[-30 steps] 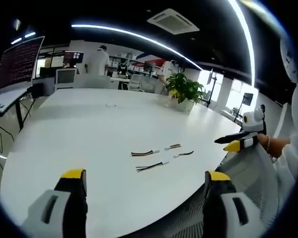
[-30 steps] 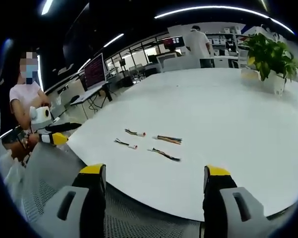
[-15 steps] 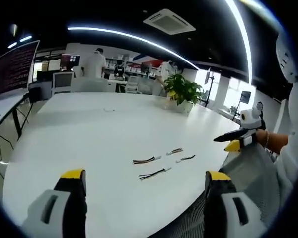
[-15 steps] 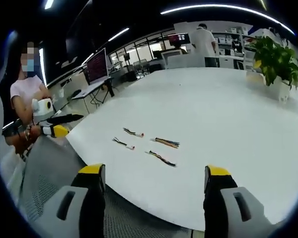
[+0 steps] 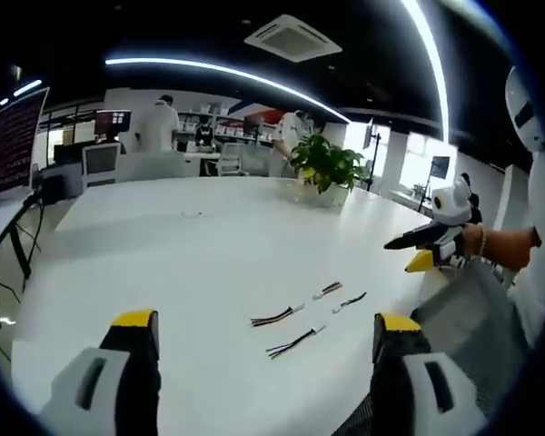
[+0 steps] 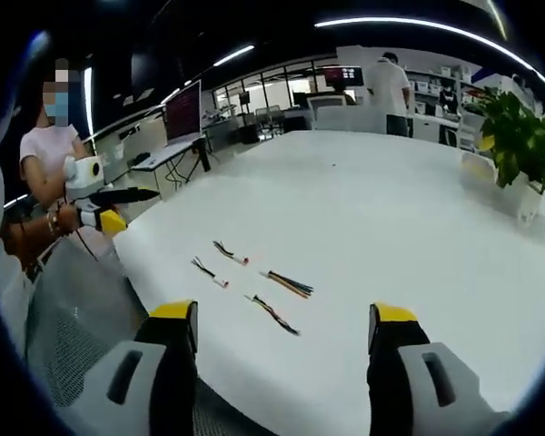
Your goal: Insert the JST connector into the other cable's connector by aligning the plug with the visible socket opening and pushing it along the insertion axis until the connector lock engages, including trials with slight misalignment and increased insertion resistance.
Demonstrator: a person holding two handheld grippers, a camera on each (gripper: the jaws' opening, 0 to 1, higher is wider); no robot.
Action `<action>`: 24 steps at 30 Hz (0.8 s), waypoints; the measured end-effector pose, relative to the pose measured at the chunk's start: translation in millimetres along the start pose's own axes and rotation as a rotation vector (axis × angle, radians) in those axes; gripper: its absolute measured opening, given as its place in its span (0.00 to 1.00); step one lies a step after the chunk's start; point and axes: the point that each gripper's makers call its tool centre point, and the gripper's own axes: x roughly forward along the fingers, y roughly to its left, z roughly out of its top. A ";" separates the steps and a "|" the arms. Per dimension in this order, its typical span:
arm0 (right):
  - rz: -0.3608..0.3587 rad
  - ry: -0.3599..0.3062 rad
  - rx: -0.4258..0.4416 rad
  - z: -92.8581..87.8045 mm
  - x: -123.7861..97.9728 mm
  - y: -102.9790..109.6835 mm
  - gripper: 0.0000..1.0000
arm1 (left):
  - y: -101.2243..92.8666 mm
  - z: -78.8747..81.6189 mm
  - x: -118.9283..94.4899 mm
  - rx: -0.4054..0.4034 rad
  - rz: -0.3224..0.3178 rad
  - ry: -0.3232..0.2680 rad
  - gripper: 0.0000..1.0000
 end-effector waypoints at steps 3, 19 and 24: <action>0.006 0.010 -0.027 4.2 5.6 -4.2 0.74 | 1.4 4.2 8.9 0.025 -0.014 0.003 0.97; 0.033 0.047 -0.129 18.2 29.1 -16.2 0.69 | 10.2 18.6 54.9 0.089 -0.103 -0.009 0.90; 0.034 0.050 -0.145 20.3 34.1 -18.8 0.68 | 9.0 19.6 66.3 0.134 -0.128 -0.001 0.89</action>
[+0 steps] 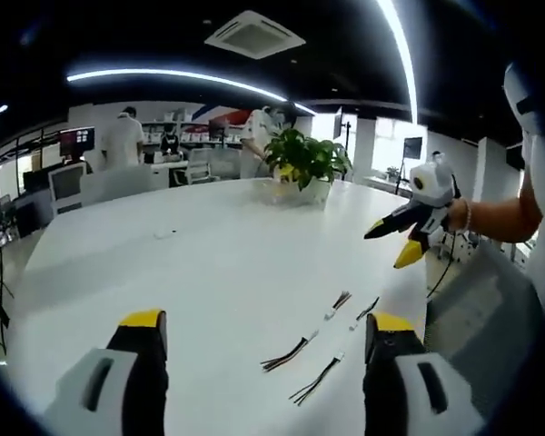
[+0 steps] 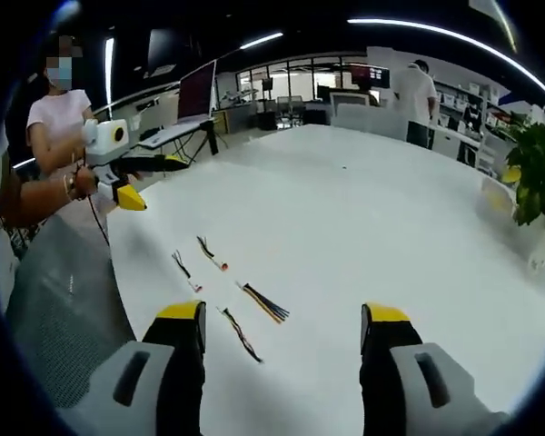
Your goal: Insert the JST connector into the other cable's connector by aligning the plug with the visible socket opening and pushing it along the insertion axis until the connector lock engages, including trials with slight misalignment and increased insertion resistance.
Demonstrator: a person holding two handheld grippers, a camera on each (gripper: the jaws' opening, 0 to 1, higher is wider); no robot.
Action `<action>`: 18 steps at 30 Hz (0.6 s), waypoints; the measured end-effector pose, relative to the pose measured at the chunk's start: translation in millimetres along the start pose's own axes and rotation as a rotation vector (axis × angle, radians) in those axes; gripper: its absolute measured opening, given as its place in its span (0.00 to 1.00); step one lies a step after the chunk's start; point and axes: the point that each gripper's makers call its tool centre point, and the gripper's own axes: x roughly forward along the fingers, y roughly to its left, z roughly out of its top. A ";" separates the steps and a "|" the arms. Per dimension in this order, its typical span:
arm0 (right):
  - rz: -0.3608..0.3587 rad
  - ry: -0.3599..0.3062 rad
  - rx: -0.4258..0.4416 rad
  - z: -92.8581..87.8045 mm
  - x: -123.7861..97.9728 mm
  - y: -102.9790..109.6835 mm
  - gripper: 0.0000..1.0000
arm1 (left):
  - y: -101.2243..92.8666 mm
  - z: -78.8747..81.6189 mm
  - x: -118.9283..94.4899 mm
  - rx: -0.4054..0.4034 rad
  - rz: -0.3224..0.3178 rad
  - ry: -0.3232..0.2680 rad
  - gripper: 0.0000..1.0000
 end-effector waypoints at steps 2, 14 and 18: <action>0.001 0.002 -0.007 1.0 2.2 -1.4 0.67 | -1.5 0.6 4.9 0.022 -0.018 -0.006 0.86; 0.058 0.014 -0.062 8.3 19.0 -3.0 0.61 | -13.9 -7.2 27.6 0.097 -0.103 0.039 0.80; 0.072 0.035 -0.089 5.4 24.6 -2.9 0.60 | -16.0 -11.9 32.9 0.111 -0.124 0.061 0.79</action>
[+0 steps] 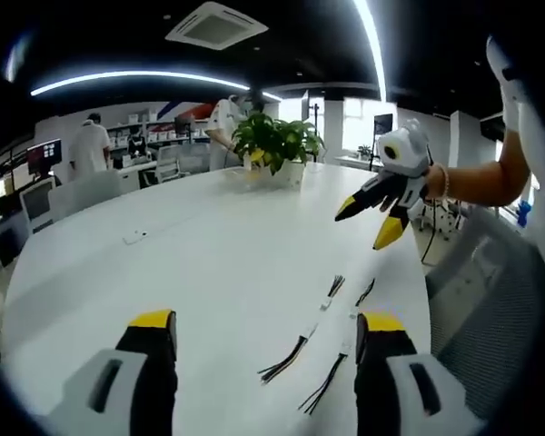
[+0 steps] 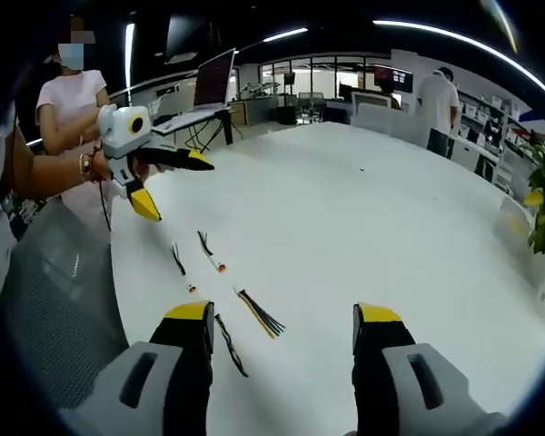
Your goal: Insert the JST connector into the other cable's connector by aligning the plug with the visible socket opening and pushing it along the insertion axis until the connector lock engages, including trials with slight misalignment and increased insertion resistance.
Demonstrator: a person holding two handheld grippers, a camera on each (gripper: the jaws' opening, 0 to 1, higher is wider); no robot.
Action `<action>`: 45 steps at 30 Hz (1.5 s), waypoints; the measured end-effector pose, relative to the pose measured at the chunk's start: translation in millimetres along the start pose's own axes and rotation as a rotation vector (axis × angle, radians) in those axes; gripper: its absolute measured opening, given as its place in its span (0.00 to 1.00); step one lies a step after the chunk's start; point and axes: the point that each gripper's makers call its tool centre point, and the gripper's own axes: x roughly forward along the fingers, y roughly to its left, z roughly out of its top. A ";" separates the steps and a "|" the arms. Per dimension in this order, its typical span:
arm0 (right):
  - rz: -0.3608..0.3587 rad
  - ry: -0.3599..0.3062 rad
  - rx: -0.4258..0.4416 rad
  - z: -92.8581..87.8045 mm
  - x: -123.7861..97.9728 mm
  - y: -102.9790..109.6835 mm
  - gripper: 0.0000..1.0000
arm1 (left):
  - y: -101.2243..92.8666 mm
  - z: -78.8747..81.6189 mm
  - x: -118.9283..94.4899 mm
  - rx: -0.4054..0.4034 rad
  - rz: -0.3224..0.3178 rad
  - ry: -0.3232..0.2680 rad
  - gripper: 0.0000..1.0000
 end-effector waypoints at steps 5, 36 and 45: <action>0.018 0.019 -0.018 -2.7 3.7 -0.3 0.59 | -7.1 -5.2 4.8 -0.002 -0.051 0.021 0.80; 0.297 0.070 -0.356 -9.3 32.0 26.4 0.43 | -25.4 -32.2 38.8 0.220 -0.294 0.159 0.55; 0.342 0.052 -0.360 -9.8 45.8 31.3 0.36 | -32.0 -43.9 51.2 0.222 -0.318 0.164 0.42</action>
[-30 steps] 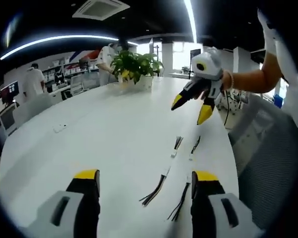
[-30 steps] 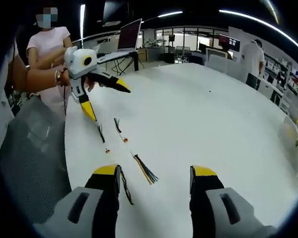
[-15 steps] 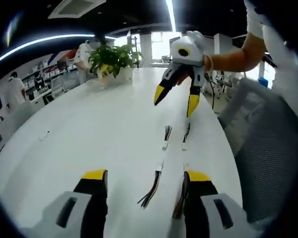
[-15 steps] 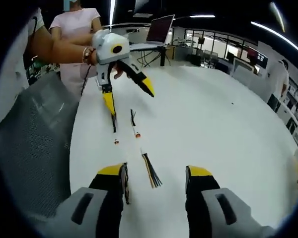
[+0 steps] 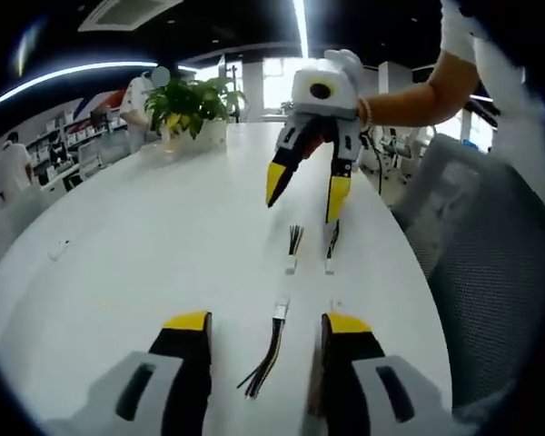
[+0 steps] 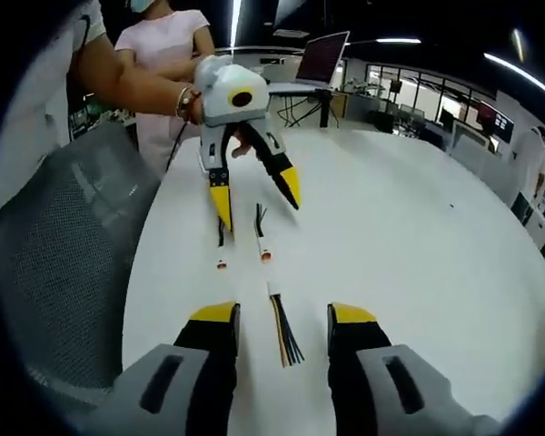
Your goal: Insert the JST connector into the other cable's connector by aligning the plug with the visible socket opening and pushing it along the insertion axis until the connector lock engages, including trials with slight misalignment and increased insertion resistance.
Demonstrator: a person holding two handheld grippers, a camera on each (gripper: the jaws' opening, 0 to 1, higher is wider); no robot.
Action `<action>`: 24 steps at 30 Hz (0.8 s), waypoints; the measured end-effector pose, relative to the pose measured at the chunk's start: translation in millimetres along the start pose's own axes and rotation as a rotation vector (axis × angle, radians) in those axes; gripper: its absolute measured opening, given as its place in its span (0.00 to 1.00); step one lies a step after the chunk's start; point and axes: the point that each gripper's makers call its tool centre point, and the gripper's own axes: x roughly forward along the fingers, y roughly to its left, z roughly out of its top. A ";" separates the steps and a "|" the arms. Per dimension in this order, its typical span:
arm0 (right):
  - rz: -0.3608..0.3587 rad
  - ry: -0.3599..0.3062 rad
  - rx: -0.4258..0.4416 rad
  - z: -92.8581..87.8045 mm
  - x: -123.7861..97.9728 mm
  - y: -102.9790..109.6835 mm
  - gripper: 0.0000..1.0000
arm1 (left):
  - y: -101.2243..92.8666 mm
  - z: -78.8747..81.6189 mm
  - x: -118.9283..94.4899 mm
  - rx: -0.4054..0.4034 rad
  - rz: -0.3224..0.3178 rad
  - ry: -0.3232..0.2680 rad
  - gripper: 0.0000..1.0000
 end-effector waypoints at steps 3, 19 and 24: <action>0.015 -0.019 0.012 1.3 5.7 0.4 0.36 | 2.4 0.6 2.8 -0.034 0.004 -0.025 0.38; 0.050 -0.017 0.016 -10.6 26.5 2.1 0.28 | -4.9 -5.6 15.4 -0.041 -0.032 -0.038 0.24; 0.057 -0.029 0.031 -10.5 29.7 3.6 0.26 | -3.9 -6.7 17.4 -0.056 -0.030 -0.050 0.22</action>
